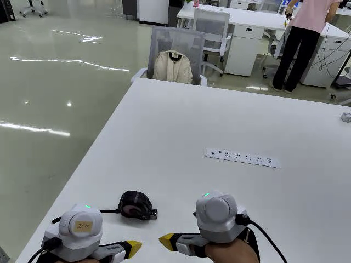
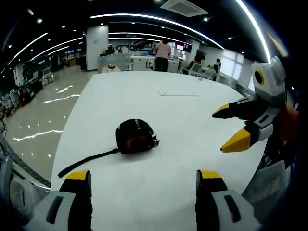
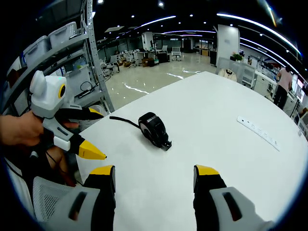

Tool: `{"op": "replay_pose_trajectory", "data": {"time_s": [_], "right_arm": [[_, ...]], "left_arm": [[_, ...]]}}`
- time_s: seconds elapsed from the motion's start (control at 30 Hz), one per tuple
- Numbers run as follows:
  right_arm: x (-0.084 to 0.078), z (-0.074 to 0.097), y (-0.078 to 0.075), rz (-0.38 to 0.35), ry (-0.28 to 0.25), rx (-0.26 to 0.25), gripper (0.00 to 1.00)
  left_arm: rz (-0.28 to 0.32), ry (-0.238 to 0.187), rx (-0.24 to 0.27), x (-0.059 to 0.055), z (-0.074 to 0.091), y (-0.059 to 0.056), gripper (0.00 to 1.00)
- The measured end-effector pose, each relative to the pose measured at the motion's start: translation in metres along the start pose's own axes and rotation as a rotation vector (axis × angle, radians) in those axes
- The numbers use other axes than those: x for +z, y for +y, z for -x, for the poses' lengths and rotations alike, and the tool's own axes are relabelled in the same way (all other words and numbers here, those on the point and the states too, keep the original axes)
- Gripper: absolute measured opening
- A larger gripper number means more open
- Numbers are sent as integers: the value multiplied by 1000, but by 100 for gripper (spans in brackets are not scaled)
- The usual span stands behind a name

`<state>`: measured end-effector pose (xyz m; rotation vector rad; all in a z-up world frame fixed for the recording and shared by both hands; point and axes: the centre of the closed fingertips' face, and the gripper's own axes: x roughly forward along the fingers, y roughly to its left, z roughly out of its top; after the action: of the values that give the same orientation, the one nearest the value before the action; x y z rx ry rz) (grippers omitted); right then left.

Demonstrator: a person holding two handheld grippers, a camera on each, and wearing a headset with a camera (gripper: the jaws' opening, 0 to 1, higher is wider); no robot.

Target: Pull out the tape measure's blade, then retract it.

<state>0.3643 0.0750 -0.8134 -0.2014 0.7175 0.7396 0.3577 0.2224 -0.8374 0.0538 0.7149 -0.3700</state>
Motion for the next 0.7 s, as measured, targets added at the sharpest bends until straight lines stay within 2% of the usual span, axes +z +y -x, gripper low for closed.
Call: {"op": "replay_pose_trajectory", "data": {"time_s": [0.7], "right_arm": [[-10,29,11,-41,1,2,78]], "left_arm": [[2,-7,-15,2,24,-9,93]]}}
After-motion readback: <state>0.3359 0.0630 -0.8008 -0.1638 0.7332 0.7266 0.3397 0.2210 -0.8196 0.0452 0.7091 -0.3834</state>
